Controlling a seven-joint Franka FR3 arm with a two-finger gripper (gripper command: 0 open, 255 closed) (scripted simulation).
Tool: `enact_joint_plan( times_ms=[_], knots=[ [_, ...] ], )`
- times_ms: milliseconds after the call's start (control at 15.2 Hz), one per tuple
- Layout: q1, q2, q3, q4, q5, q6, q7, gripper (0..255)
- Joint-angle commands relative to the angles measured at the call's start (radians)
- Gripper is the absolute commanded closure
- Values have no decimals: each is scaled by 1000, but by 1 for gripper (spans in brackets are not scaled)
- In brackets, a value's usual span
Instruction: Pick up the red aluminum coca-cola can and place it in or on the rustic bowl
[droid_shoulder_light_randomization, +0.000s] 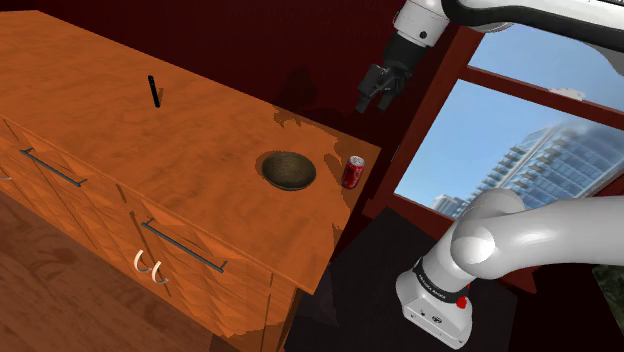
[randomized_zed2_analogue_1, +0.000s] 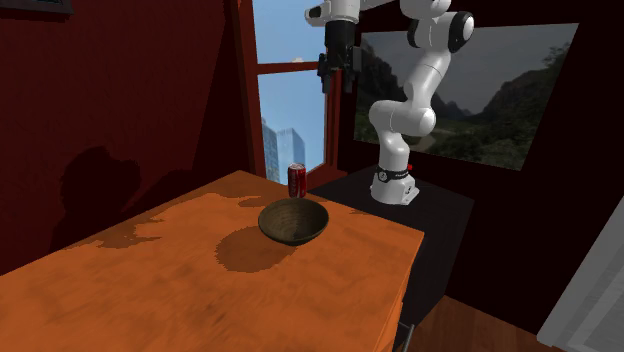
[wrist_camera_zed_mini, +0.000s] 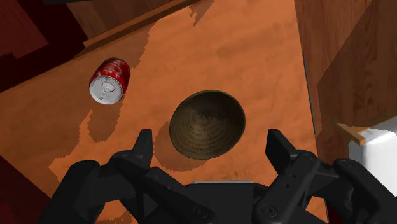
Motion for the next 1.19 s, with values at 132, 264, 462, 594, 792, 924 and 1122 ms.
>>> enact_joint_plan(
  times_ms=[132,264,462,594,792,924,1122],
  knots=[
    [-9,15,-13,-45,-16,45,-23,0],
    [-18,34,-27,-88,-32,91,-45,0],
    [-33,72,-48,-144,-58,164,-77,0],
    [-44,103,-63,-177,-74,214,-98,0],
    [-61,159,-86,-219,-100,292,-129,0],
    [-72,203,-102,-242,-118,346,-148,0],
    [-90,279,-126,-267,-144,429,-177,0]
  ],
)
